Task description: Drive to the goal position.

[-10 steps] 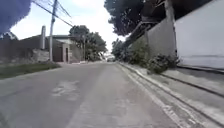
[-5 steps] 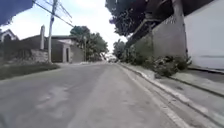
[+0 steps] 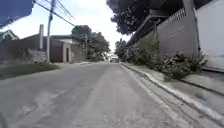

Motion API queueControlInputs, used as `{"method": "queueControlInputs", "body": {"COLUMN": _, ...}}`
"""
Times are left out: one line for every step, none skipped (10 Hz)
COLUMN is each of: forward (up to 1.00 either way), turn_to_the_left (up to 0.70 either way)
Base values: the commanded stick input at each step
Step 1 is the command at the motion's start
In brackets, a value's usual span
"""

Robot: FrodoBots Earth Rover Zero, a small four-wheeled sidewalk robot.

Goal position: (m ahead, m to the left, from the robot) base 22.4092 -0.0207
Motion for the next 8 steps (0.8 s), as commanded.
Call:
{"method": "queueControlInputs", "body": {"forward": 1.0, "turn_to_the_left": 0.0}}
{"method": "queueControlInputs", "body": {"forward": 1.0, "turn_to_the_left": 0.0}}
{"method": "queueControlInputs", "body": {"forward": 1.0, "turn_to_the_left": 0.0}}
{"method": "queueControlInputs", "body": {"forward": 1.0, "turn_to_the_left": 0.0}}
{"method": "queueControlInputs", "body": {"forward": 1.0, "turn_to_the_left": 0.0}}
{"method": "queueControlInputs", "body": {"forward": 1.0, "turn_to_the_left": 0.0}}
{"method": "queueControlInputs", "body": {"forward": 1.0, "turn_to_the_left": 0.0}}
{"method": "queueControlInputs", "body": {"forward": 1.0, "turn_to_the_left": 0.0}}
